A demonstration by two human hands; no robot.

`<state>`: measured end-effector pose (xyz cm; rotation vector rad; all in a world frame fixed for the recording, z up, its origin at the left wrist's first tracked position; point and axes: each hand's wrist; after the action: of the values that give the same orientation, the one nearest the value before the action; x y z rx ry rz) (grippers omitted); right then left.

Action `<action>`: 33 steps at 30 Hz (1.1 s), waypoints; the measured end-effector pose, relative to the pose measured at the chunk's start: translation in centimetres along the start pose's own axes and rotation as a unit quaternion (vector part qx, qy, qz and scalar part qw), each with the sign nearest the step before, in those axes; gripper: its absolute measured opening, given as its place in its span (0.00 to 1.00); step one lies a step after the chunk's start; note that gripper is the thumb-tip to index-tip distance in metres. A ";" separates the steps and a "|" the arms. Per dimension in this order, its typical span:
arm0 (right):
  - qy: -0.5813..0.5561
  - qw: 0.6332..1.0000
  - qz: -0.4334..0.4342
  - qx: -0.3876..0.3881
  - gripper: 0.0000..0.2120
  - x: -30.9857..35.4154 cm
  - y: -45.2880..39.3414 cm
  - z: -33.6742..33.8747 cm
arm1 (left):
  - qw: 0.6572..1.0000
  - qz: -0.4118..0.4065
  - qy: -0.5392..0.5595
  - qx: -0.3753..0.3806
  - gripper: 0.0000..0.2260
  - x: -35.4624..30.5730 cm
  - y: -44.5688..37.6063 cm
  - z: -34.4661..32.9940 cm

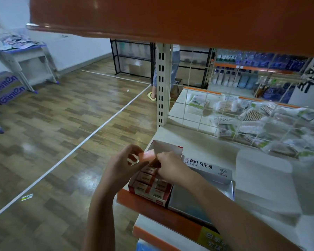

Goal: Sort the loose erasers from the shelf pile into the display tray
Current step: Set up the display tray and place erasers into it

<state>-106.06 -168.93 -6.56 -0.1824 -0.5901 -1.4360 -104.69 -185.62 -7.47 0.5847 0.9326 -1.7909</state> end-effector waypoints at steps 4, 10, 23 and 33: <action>-0.021 0.999 0.005 0.029 0.12 0.0 0.1 0.3 | 1.000 -0.004 -0.008 -0.001 0.13 -0.2 0.3 0.1; 0.014 0.999 0.044 -0.011 0.09 -0.3 1.0 1.8 | 0.998 -0.042 -0.049 0.010 0.14 -2.0 0.7 0.5; 0.017 0.993 -0.035 -0.110 0.13 -8.2 9.5 7.9 | 0.937 -0.191 -0.193 0.219 0.14 -9.1 -0.1 -4.5; 0.058 0.998 -0.014 -0.038 0.14 -8.1 11.4 5.6 | 0.850 -0.201 -0.354 0.335 0.16 -9.5 -0.7 -5.2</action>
<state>-96.78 -157.51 -3.13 -0.1502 -0.4460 -1.4860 -101.81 -176.08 -3.24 0.0850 -0.1246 -2.4659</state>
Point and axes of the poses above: each hand's wrist, its own y-axis away from the middle knuckle, its own z-axis out of the back of the hand, x = y × z, and after that the axes turned 9 degrees about -z, right-handed
